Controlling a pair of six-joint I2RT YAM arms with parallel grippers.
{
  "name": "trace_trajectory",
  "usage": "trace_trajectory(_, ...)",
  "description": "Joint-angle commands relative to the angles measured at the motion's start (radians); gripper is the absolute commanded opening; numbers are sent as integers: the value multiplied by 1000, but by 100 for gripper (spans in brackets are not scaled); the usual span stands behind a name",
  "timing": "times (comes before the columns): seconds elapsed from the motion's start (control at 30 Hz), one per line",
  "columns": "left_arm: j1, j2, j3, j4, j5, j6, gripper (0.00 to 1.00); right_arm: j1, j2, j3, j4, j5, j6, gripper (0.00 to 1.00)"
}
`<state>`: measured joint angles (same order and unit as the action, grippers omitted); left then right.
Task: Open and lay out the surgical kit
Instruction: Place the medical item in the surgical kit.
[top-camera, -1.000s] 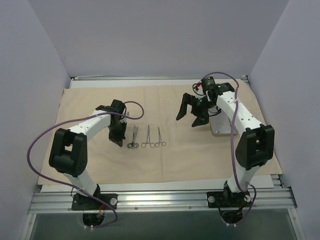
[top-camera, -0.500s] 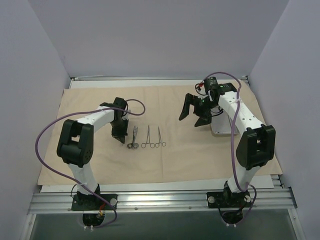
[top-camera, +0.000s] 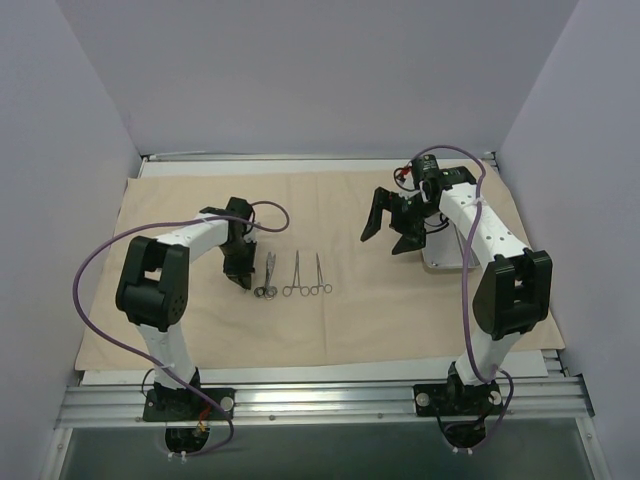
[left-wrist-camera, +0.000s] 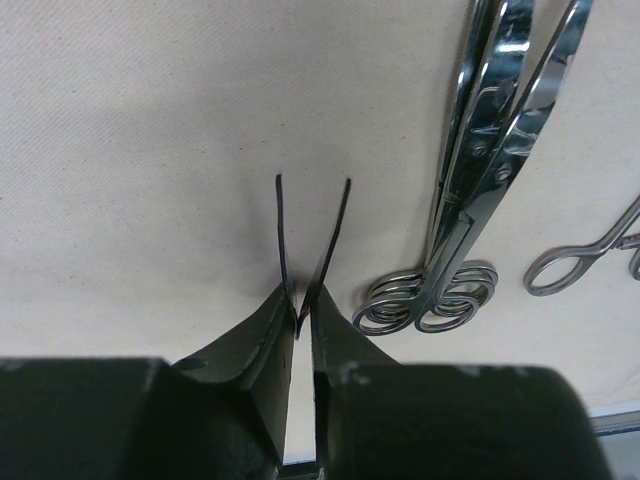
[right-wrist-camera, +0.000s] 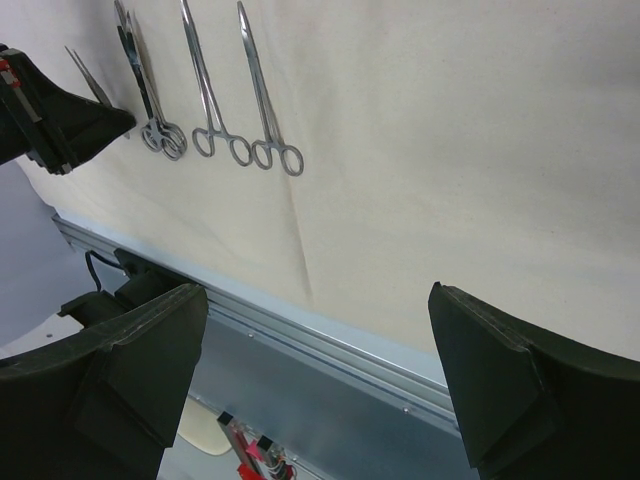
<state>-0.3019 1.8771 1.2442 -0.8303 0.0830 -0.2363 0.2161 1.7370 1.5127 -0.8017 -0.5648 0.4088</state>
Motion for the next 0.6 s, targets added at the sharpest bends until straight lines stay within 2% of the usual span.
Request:
trace_trajectory(0.0, 18, -1, -6, 36, 21, -8, 20, -7, -36, -6, -34, -6, -18, 100)
trace_trajectory(0.2, 21, -16, -19, 46, 23, -5, 25, -7, -39, -20, -27, -7, -16, 100)
trace_trajectory(0.57, 36, -53, -19, 40, 14, -3, 26, -7, -42, -22, -19, -14, -13, 100)
